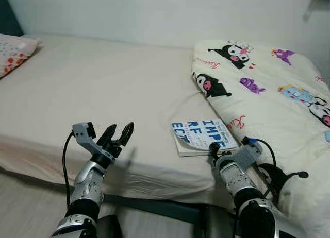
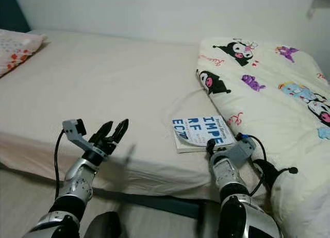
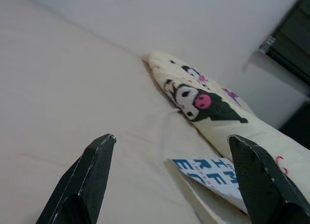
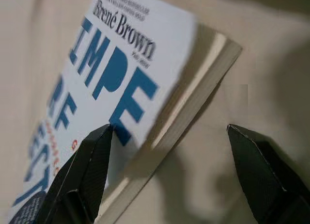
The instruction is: Clean up the room
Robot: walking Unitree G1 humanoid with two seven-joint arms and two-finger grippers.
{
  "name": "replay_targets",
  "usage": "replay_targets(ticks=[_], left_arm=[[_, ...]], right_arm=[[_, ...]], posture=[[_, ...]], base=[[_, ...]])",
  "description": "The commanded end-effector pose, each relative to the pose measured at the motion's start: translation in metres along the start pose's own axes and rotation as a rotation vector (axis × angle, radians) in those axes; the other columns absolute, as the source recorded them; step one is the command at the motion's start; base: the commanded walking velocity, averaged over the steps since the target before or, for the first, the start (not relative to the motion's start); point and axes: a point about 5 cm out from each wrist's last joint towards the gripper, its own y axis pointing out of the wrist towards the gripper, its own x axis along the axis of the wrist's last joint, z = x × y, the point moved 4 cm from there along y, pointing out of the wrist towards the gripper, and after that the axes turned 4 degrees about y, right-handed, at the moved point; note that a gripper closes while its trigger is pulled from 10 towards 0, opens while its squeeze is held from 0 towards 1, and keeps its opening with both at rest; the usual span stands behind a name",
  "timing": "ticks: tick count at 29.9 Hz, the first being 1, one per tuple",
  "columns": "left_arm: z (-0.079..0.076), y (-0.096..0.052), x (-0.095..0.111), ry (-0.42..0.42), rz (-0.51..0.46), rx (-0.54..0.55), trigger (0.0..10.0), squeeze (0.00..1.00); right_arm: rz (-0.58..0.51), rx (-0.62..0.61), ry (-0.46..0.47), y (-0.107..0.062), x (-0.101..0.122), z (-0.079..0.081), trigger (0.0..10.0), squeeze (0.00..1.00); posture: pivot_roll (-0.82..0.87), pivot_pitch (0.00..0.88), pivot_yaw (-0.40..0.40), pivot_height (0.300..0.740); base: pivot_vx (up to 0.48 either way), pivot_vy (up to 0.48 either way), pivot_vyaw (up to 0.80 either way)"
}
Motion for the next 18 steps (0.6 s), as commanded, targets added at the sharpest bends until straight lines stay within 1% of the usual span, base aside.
replay_targets(ticks=[1, 2, 3, 5, 7, 8, 10, 12, 14, 17, 18], left_arm=[[0.0, -0.002, -0.004, -0.015, 0.01, 0.006, 10.0, 0.0], [0.0, -0.002, -0.003, -0.014, 0.009, 0.004, 10.0, 0.0], [0.0, -0.002, -0.003, -0.014, 0.009, 0.004, 10.0, 0.0], [-0.001, -0.002, -0.003, -0.011, 0.009, 0.0, 10.0, 0.0], [-0.001, -0.002, -0.003, -0.003, 0.015, -0.005, 10.0, 0.0], [-0.001, -0.002, -0.003, -0.003, 0.015, -0.005, 10.0, 0.0], [0.0, -0.003, -0.003, 0.003, 0.019, -0.004, 10.0, 0.0], [0.001, -0.004, -0.003, 0.006, 0.02, 0.0, 10.0, 0.0], [0.002, -0.005, -0.002, 0.01, 0.023, -0.001, 10.0, 0.0], [0.002, -0.006, -0.002, 0.013, 0.024, -0.002, 10.0, 0.0], [0.002, -0.007, -0.002, 0.015, 0.024, -0.002, 10.0, 0.0]], right_arm=[[0.11, 0.003, 0.087, -0.003, -0.029, -0.007, 10.0, 0.0], [0.116, 0.045, 0.12, -0.003, -0.03, 0.0, 10.0, 0.0], [0.116, 0.045, 0.12, -0.003, -0.03, 0.0, 10.0, 0.0], [0.118, 0.093, 0.166, -0.003, -0.03, 0.007, 10.0, 0.0], [0.12, 0.126, 0.188, -0.002, -0.03, 0.015, 10.0, 0.0], [0.12, 0.126, 0.188, -0.002, -0.03, 0.015, 10.0, 0.0], [0.122, 0.162, 0.193, -0.001, -0.029, 0.025, 10.0, 0.0], [0.124, 0.183, 0.199, -0.001, -0.028, 0.031, 10.0, 0.0], [0.138, 0.193, 0.176, -0.001, -0.029, 0.038, 10.0, 0.0], [0.143, 0.199, 0.16, 0.0, -0.03, 0.041, 10.0, 0.0], [0.15, 0.191, 0.126, 0.0, -0.03, 0.044, 10.0, 0.0]], posture=[[0.02, 0.152, 0.024, 0.32], [0.02, 0.151, 0.027, 0.32], [0.02, 0.151, 0.027, 0.32], [0.03, 0.15, 0.031, 0.32], [0.04, 0.151, 0.03, 0.32], [0.04, 0.151, 0.03, 0.32], [0.05, 0.154, 0.031, 0.32], [0.05, 0.155, 0.031, 0.32], [0.06, 0.156, 0.034, 0.32], [0.06, 0.156, 0.034, 0.32], [0.07, 0.156, 0.033, 0.32]], base=[[0.0, 0.0, 0.0], [0.0, 0.0, 0.0], [0.0, 0.0, 0.0], [0.0, 0.0, 0.0], [0.0, 0.0, 0.0], [0.0, 0.0, 0.0], [0.0, 0.0, 0.0], [0.0, 0.0, 0.0], [0.0, 0.0, 0.0], [0.0, 0.0, 0.0], [0.0, 0.0, 0.0]])
